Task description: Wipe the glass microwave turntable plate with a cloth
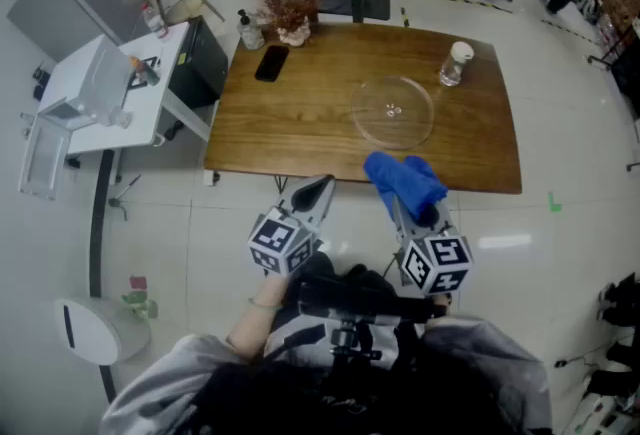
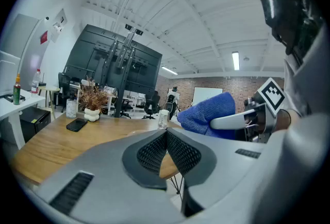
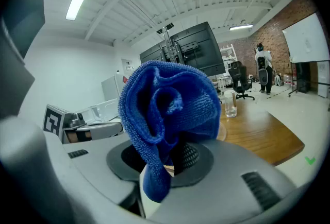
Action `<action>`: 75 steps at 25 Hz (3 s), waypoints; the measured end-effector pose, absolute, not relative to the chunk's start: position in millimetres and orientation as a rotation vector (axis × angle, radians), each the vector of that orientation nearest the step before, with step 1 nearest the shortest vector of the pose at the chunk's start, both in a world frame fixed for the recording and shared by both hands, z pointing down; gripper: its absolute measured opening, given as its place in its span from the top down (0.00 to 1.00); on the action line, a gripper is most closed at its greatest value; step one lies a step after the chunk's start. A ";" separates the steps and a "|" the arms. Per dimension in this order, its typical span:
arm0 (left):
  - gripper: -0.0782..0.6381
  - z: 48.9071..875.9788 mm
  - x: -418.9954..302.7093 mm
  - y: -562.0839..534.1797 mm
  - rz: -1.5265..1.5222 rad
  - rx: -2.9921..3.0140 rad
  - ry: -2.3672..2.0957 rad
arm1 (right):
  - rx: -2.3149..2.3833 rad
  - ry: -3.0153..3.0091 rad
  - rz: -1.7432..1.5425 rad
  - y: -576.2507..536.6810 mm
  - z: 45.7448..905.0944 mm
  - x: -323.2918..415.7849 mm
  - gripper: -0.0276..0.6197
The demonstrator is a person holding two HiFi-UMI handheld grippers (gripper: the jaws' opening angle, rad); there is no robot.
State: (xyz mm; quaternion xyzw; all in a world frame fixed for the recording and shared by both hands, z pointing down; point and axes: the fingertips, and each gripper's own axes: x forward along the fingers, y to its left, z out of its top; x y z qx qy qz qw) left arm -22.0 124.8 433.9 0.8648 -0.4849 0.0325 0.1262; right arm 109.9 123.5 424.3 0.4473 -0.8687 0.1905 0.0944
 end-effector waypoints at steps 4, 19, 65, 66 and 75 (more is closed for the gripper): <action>0.89 439.4 -16.6 113.0 0.143 2.508 -1.419 | 1.319 -2.573 0.609 114.3 433.0 116.1 0.80; 0.89 509.1 -20.6 -16.0 0.330 2.390 -1.308 | 1.472 -2.438 0.658 16.7 449.5 153.4 0.80; 0.80 639.8 -20.5 -158.6 0.726 2.256 -0.967 | 1.177 -1.964 0.342 -249.3 576.9 61.4 0.80; 0.80 640.4 -20.7 -158.2 0.730 2.255 -0.967 | 1.166 -1.954 0.342 -247.3 581.1 58.8 0.80; 0.80 642.3 -22.4 -156.7 0.729 2.248 -0.949 | 1.077 -1.971 0.365 -194.8 589.9 51.2 0.80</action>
